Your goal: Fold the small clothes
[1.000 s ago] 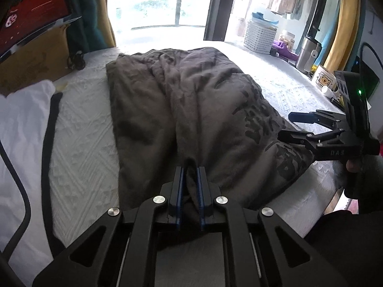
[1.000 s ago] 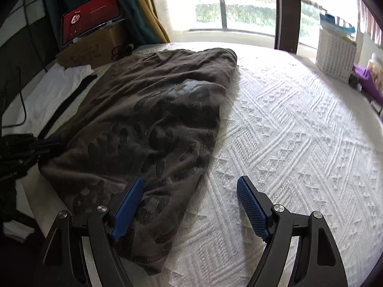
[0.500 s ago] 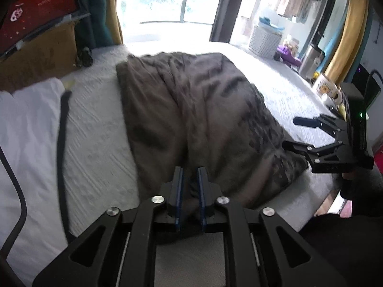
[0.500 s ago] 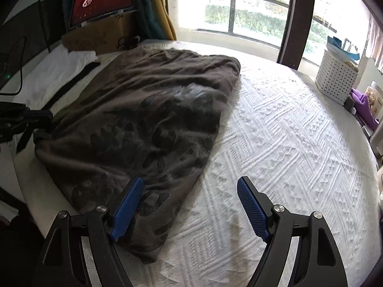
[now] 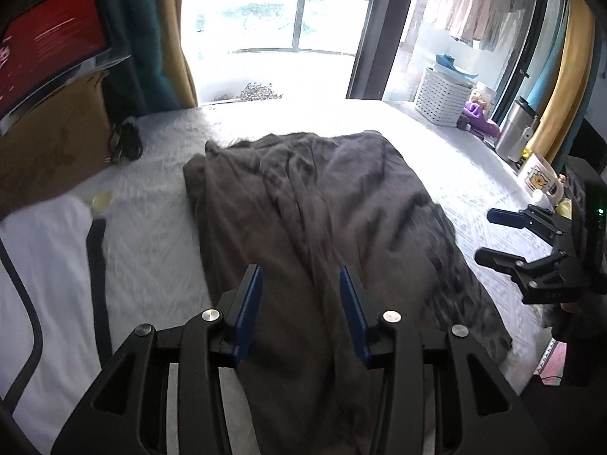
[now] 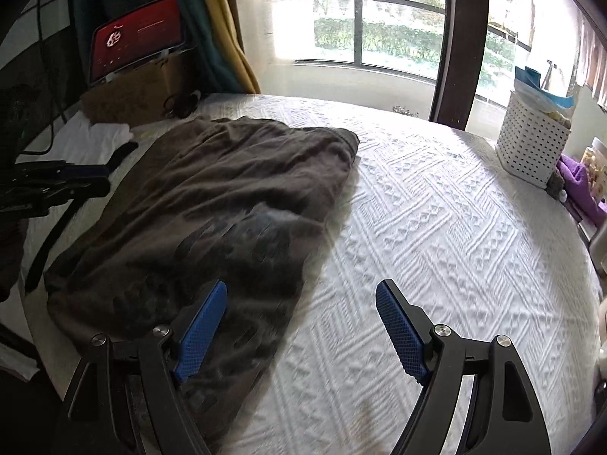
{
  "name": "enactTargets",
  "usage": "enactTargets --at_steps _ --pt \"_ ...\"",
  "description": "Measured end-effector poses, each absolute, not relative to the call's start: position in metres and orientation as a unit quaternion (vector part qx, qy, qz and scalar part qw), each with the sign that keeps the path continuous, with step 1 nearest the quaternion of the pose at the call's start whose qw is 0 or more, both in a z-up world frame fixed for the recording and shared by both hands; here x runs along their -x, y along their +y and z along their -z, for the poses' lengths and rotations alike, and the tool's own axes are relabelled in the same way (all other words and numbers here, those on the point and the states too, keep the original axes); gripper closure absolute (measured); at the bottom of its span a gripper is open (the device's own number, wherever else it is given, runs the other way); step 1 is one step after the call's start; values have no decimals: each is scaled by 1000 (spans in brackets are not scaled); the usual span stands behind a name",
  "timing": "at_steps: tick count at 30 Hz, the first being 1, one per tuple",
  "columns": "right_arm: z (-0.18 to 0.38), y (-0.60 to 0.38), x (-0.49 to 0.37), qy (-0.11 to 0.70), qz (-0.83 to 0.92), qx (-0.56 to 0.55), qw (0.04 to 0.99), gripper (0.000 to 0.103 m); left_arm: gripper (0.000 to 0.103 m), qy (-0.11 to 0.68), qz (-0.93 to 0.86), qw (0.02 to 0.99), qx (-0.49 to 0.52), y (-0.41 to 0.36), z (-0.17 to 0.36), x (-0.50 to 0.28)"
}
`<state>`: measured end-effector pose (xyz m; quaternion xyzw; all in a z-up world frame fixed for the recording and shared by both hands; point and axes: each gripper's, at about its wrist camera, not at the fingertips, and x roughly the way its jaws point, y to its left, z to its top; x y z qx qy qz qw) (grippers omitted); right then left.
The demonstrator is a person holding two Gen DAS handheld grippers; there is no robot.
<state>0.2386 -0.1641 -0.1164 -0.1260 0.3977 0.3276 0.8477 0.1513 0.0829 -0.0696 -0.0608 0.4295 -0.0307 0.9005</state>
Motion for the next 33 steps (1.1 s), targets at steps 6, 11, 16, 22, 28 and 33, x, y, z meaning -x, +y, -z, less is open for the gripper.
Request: enactTargets --at_steps 6,11,16,22,28,33 --pt "117 -163 -263 403 -322 111 849 21 61 443 43 895 42 87 79 -197" --pt "120 -162 -282 410 -322 96 848 21 61 447 46 892 42 97 86 -230" --pt "126 -154 -310 427 -366 58 825 21 61 457 50 886 55 108 98 -255" --pt "134 -134 -364 444 -376 16 813 21 62 452 64 886 74 112 105 -267" --pt "151 -107 -400 467 -403 4 787 66 96 439 81 894 49 109 104 -271" --pt "144 -87 -413 450 -412 13 792 84 96 425 69 902 35 115 98 -271"
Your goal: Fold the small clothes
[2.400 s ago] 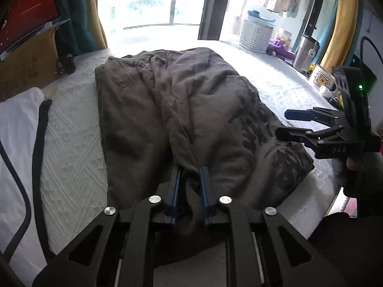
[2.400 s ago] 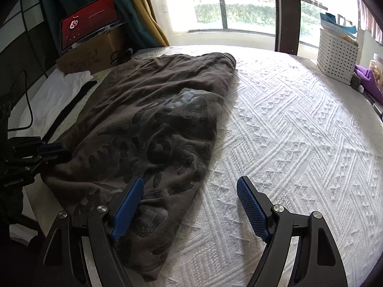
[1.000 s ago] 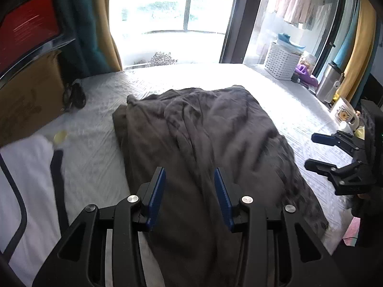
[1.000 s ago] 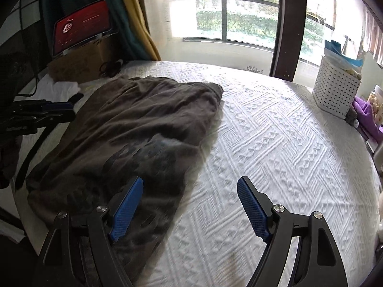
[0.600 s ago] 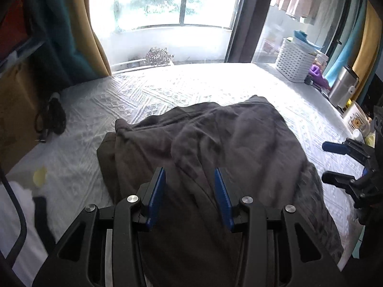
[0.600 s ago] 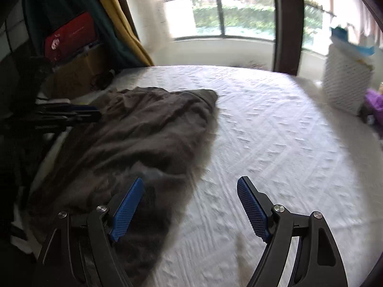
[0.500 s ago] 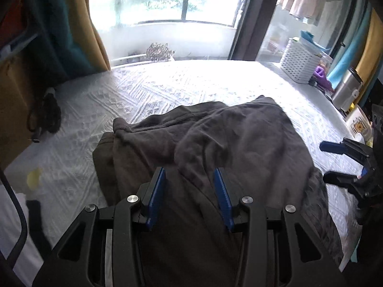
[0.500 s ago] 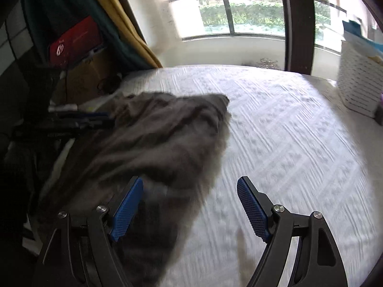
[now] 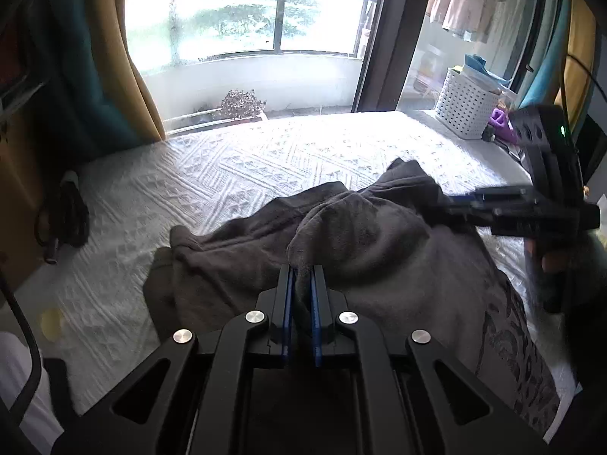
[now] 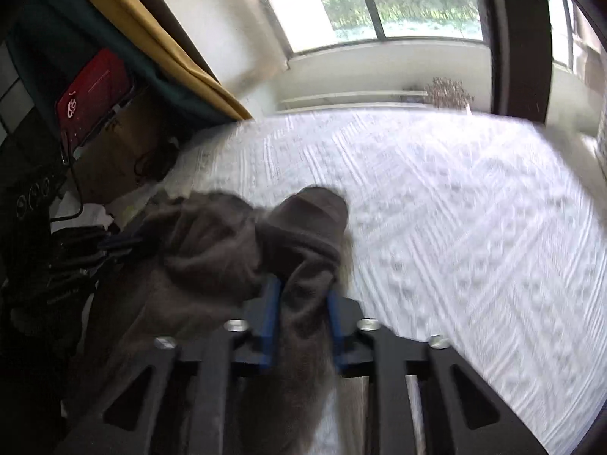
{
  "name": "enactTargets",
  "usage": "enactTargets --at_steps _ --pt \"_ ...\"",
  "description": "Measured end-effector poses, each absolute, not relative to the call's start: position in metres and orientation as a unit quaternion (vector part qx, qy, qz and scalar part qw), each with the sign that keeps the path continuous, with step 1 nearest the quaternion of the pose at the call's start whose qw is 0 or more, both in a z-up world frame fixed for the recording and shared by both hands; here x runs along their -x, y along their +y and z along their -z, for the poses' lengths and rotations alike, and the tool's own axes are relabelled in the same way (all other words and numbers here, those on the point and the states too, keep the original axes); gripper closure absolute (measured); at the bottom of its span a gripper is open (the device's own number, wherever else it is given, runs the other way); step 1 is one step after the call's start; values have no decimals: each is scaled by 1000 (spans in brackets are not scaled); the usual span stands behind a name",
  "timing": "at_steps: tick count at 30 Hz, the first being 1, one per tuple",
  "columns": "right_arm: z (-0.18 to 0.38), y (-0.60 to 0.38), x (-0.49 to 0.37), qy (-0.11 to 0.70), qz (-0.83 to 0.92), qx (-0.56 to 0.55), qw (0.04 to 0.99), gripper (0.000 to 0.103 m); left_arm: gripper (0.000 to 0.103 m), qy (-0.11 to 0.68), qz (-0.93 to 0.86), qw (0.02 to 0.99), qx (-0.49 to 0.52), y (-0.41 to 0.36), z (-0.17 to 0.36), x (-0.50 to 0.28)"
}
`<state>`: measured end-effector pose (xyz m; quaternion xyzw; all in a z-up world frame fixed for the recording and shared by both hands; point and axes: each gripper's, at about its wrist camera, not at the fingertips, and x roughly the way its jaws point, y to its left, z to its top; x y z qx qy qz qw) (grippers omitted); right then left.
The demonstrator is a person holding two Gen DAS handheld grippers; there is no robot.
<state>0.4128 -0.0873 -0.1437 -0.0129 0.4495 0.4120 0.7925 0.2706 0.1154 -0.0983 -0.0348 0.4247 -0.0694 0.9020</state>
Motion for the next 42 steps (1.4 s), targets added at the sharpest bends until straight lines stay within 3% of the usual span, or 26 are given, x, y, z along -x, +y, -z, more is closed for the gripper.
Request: enactTargets --at_steps 16,17,18,19,20,21,23,28,31,39,42 --pt "137 -73 -416 442 -375 54 813 83 91 408 5 910 77 142 83 -260" --pt "135 -75 -414 438 -375 54 815 82 81 401 6 911 93 146 80 -254" --pt "133 -76 -412 435 -376 54 816 82 60 396 8 912 106 148 78 -249" --pt "132 -77 -409 433 -375 56 818 81 49 389 7 913 119 152 76 -242" --pt "131 -79 -407 430 -373 59 820 70 38 384 3 914 130 155 76 -235" --pt "130 -80 -405 428 -371 58 822 43 38 382 0 914 136 157 77 -230" --pt "130 -86 -400 425 -369 48 825 12 38 388 -5 910 147 162 80 -220" --pt "131 -95 -389 424 -370 37 826 12 37 392 3 900 189 169 95 -201" --pt "135 -98 -385 430 -367 32 824 12 24 398 16 895 202 165 102 -194" --pt "140 -106 -352 423 -380 40 822 12 23 413 75 883 209 137 112 -189" --pt "146 -109 -341 422 -387 53 818 12 2 417 89 884 192 125 110 -195"
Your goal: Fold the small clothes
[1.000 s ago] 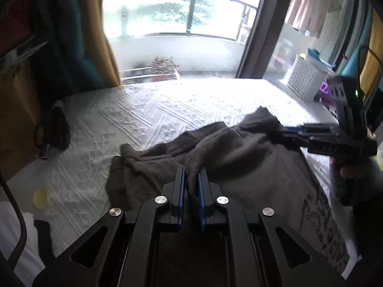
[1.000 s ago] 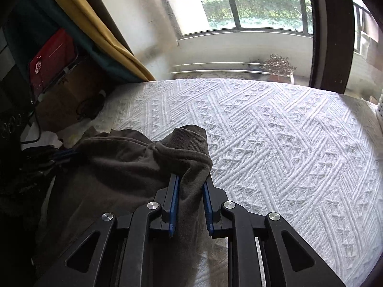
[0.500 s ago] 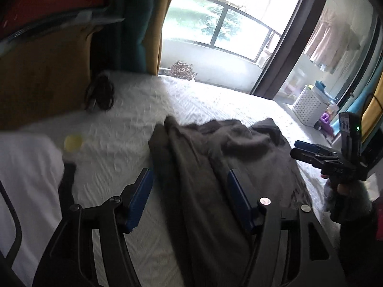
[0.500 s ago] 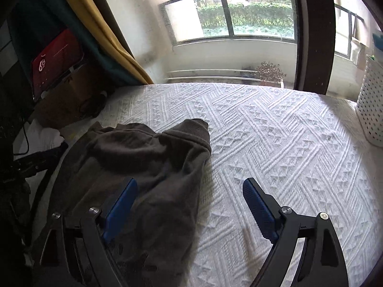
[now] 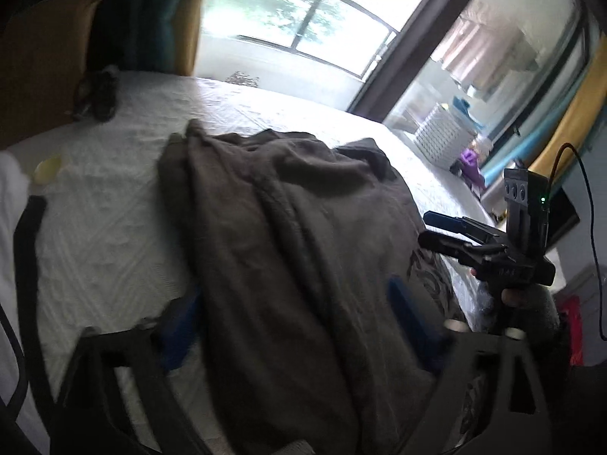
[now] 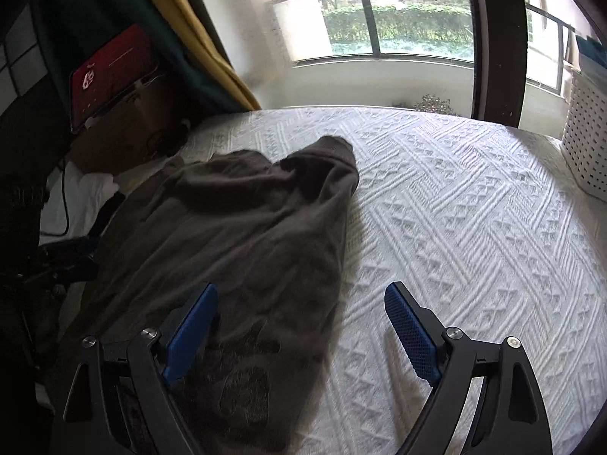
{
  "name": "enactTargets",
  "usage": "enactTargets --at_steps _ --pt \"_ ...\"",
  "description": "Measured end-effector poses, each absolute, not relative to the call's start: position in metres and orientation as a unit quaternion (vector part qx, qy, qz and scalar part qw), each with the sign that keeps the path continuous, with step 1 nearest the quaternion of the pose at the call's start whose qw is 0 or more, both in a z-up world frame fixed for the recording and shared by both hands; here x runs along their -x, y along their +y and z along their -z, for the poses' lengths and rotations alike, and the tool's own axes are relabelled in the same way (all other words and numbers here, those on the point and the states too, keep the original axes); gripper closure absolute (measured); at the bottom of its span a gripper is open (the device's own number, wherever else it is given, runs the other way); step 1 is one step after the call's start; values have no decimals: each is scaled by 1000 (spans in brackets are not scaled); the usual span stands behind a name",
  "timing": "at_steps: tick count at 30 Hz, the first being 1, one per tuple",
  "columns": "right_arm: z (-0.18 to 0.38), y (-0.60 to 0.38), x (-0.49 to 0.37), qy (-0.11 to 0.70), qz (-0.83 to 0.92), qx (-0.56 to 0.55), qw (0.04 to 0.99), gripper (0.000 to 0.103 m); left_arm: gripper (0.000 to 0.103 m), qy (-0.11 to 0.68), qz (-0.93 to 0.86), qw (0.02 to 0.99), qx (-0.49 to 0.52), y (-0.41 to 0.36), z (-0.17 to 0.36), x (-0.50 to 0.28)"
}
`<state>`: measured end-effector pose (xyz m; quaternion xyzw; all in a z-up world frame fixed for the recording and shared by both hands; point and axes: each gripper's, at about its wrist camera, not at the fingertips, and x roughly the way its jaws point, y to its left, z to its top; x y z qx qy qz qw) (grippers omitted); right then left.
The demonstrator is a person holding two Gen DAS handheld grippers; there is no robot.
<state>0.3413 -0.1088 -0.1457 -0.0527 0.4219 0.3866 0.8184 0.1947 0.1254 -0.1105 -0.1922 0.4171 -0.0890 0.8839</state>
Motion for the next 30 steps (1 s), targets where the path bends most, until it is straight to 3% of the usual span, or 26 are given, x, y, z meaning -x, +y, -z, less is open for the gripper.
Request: enactTargets --at_steps 10,28,30 --pt "150 -111 -333 411 -388 67 822 12 1 460 22 885 67 88 122 -213" --pt "154 -67 -345 428 -397 74 809 12 3 446 8 894 38 75 130 -224" --pt "155 -62 -346 429 -398 81 807 7 5 442 11 896 43 76 129 -224"
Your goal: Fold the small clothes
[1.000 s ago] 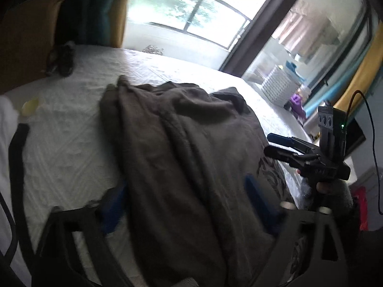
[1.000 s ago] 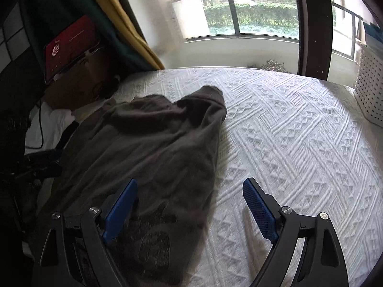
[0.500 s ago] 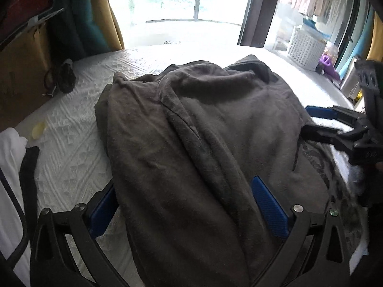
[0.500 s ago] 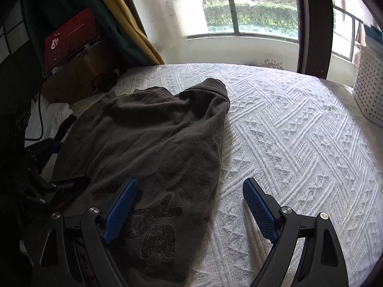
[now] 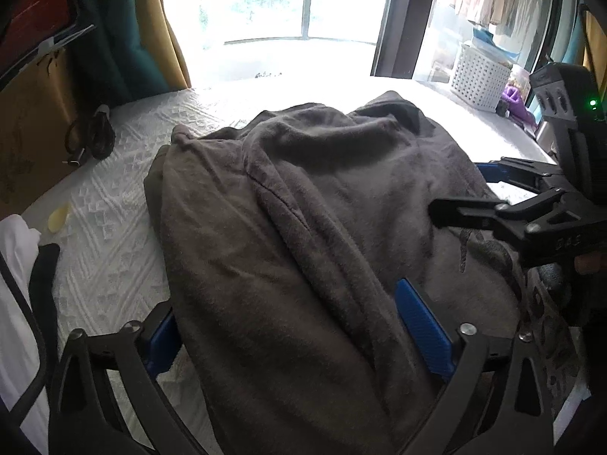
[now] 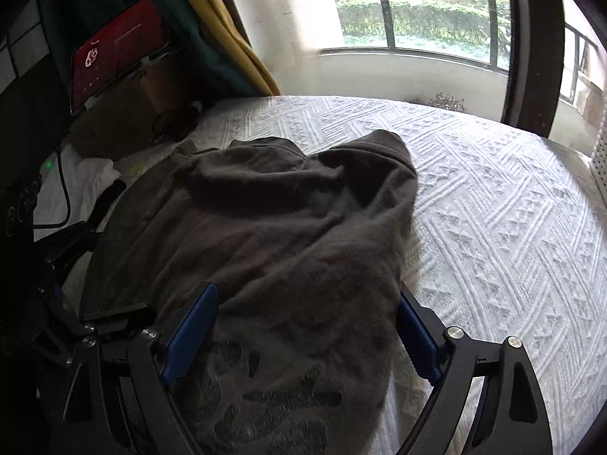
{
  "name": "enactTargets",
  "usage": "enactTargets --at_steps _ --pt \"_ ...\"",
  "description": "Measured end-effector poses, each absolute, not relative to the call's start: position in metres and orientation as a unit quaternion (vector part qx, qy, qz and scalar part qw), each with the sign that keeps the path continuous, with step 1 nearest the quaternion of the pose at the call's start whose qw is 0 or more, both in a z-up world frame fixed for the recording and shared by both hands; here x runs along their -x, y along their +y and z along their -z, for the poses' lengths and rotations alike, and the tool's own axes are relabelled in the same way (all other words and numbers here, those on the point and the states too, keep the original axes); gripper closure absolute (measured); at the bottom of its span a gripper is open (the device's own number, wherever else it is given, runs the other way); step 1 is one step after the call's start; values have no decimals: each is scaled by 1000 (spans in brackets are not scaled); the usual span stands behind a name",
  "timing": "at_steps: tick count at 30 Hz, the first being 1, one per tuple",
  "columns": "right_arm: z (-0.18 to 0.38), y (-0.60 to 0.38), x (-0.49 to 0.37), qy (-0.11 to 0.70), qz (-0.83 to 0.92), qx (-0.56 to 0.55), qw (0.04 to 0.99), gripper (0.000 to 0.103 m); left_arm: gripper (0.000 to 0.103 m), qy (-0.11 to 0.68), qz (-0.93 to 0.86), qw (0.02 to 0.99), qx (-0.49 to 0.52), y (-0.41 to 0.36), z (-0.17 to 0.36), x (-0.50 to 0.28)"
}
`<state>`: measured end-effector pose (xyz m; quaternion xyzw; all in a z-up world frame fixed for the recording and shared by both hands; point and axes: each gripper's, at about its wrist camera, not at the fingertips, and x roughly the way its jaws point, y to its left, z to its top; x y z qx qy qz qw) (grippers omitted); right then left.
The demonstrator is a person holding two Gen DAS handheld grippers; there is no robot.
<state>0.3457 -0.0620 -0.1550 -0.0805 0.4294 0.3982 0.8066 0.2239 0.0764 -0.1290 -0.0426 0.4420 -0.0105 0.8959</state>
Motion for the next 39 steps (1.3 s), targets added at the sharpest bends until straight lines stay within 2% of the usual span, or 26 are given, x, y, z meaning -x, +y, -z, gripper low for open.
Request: enactTargets --at_steps 2,13,16,19,21,22,23,24,25,27,30,39 --pt "156 -51 -345 432 -403 99 801 0 5 442 10 896 40 76 129 -224" --pt "159 -48 -346 431 -375 111 814 0 6 444 5 895 32 73 129 -227" --pt "159 -48 -346 430 -380 116 811 1 18 437 17 899 29 72 128 -226" --pt "158 -43 -343 426 -389 120 808 7 34 430 34 902 18 66 127 -225" --pt "156 -43 -340 423 -402 112 805 21 43 427 41 903 19 64 126 -227" --pt "156 -42 -338 421 -402 114 805 24 47 426 44 903 19 63 126 -228" --pt "155 -40 -337 418 -405 117 805 32 56 425 48 904 21 62 125 -228" --pt "155 -38 -335 417 -408 118 803 38 62 424 53 904 26 62 125 -229" --pt "154 -37 -335 415 -410 118 803 43 63 423 54 904 30 61 125 -229" --pt "152 -37 -332 414 -419 118 800 60 69 422 53 905 28 60 124 -228" --pt "148 -38 -329 408 -419 121 802 67 71 413 54 909 32 60 117 -224" --pt "121 -52 -315 381 -423 107 815 70 71 375 54 925 42 58 86 -205"
